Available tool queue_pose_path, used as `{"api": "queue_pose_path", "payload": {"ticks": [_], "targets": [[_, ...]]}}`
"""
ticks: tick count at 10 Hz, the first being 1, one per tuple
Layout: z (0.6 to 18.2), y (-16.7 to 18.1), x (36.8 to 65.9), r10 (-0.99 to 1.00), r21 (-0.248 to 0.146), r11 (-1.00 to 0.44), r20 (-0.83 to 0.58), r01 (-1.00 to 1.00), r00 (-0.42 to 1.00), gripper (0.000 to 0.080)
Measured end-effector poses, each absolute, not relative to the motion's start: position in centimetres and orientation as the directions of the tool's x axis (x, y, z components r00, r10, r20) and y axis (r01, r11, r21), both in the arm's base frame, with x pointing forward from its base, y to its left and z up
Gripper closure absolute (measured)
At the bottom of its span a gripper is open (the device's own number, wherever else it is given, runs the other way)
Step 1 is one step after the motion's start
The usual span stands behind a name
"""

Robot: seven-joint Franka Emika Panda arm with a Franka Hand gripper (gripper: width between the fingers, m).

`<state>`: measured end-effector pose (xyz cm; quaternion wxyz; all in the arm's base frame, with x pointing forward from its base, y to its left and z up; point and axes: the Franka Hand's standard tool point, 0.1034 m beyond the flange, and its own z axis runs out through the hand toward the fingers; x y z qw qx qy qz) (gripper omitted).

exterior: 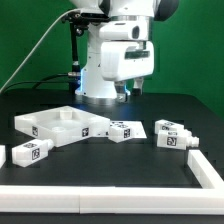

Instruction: Assemble one leg

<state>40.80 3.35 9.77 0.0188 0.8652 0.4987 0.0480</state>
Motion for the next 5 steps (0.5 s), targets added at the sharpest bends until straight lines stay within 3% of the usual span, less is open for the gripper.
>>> {"api": "queue_pose_path", "payload": {"ticks": [5], "targets": [[9.82,3.86,40.88,0.869,0.082,-0.495,0.067,0.865,0.491,0.015]]}}
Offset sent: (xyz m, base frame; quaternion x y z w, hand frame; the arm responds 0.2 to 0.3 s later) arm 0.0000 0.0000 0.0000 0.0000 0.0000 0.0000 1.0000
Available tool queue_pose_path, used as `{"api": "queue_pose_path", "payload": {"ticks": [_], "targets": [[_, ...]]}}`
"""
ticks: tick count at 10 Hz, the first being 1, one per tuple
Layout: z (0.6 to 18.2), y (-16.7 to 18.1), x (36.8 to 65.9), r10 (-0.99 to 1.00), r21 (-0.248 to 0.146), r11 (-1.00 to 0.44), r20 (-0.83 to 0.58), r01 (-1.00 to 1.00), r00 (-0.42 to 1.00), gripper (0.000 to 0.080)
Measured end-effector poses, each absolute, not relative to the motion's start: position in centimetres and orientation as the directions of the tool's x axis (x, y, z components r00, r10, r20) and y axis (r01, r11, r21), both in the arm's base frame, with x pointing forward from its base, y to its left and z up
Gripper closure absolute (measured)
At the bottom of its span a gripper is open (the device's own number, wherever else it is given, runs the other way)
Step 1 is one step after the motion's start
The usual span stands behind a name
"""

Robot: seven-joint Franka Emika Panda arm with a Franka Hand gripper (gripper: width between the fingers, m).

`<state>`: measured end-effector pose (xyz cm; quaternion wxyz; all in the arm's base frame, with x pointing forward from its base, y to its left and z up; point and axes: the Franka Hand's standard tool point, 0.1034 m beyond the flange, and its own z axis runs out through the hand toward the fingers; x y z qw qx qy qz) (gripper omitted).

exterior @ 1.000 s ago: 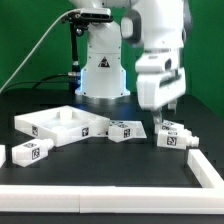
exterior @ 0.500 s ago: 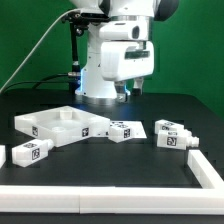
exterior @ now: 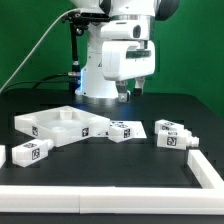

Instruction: Assemble one leg

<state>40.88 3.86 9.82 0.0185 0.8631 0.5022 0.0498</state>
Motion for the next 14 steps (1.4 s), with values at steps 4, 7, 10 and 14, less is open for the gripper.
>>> {"api": "queue_pose_path", "payload": {"ticks": [4,7,10,14], "targets": [[9.8,-4.0,40.6,0.853,0.074,-0.522,0.024,0.85,0.522,0.015],[9.1,-10.0,42.3,0.828,0.069,-0.56,0.007,0.826,0.561,0.015],[9.1,-9.7,42.3,0.827,0.069,-0.562,0.008,0.824,0.563,0.015],[6.6,-15.3,39.8,0.743,0.018,-0.67,-0.006,0.743,0.67,0.015]]}}
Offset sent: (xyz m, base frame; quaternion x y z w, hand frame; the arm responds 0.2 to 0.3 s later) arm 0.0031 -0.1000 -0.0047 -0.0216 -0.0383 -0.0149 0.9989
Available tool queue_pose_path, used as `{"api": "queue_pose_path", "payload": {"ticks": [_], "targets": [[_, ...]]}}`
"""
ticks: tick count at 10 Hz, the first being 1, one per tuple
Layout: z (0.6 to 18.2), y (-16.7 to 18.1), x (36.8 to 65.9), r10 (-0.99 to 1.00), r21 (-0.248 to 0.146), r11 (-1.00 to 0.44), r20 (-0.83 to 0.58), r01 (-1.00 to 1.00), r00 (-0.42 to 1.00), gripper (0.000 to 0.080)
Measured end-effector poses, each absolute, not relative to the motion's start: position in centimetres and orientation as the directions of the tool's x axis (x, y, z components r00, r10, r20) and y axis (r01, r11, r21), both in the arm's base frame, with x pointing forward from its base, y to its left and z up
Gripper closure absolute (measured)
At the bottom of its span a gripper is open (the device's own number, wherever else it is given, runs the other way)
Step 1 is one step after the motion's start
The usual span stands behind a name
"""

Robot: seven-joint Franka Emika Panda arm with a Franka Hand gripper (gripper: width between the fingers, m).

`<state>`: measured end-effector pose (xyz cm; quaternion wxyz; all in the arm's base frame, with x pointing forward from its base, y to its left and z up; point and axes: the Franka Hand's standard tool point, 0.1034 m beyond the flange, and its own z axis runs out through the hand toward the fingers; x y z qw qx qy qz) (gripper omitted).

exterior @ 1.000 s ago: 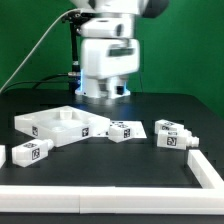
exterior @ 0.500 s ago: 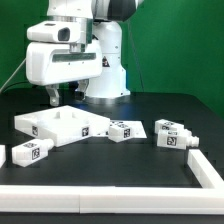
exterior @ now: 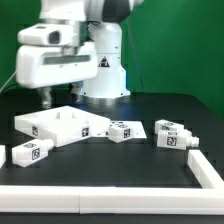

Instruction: Assemble one leg

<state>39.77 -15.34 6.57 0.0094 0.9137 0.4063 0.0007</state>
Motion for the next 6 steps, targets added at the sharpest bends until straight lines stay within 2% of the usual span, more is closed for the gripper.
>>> {"api": "queue_pose_path", "payload": {"ticks": [2,3,6], "targets": [[2.8,-17.9,38.3,0.683,-0.033,-0.73,-0.038,0.682,0.729,0.015],[1.9,-17.7,38.1,0.678,-0.056,-0.735,-0.046,0.676,0.734,0.015],[1.7,-17.7,38.1,0.68,-0.058,-0.733,-0.047,0.677,0.732,0.015]]}}
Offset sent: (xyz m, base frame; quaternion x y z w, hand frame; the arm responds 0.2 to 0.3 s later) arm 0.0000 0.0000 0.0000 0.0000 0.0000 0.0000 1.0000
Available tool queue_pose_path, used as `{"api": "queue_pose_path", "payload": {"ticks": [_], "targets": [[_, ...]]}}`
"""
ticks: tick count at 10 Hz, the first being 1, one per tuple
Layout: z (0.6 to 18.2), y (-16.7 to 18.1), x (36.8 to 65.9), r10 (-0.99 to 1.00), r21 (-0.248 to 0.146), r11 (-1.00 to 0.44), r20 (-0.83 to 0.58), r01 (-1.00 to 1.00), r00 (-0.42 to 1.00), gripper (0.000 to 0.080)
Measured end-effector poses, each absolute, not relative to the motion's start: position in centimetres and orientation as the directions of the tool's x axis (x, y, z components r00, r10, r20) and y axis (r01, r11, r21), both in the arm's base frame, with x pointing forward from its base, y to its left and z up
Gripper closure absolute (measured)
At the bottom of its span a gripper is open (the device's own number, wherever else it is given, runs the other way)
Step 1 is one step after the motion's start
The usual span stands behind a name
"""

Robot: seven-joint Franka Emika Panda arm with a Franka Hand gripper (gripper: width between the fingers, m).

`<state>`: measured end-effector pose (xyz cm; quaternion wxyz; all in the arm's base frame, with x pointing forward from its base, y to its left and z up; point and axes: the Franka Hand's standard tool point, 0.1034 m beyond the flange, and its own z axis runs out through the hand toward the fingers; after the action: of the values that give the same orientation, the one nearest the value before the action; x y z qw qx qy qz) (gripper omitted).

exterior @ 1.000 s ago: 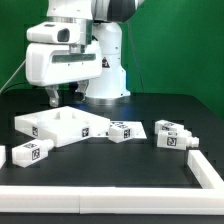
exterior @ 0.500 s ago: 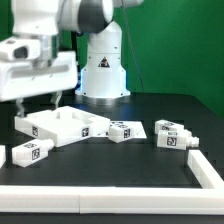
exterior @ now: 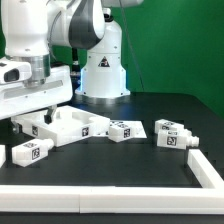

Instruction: Assemble one leg

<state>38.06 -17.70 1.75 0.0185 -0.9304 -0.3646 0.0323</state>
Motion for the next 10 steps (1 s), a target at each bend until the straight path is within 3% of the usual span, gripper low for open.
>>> {"api": "queue_pose_path", "payload": {"ticks": [2,3,5,6,7,8,10], "targets": [[1.02,-18.1,38.72,0.688,-0.014,-0.726,-0.029,0.687,0.726,0.015],[0.73,-18.17,38.73,0.689,0.042,-0.724,-0.005,0.688,0.725,0.015],[0.59,-18.29,38.43,0.685,0.04,-0.728,-0.006,0.685,0.728,0.015],[0.57,-18.27,38.41,0.685,0.039,-0.727,-0.006,0.685,0.728,0.0239],[0.55,-18.26,38.38,0.685,0.039,-0.728,-0.007,0.685,0.728,0.0239],[0.54,-18.26,38.38,0.685,0.039,-0.728,-0.007,0.685,0.728,0.0456],[0.52,-18.24,38.34,0.685,0.038,-0.728,-0.007,0.685,0.728,0.0723]]}}
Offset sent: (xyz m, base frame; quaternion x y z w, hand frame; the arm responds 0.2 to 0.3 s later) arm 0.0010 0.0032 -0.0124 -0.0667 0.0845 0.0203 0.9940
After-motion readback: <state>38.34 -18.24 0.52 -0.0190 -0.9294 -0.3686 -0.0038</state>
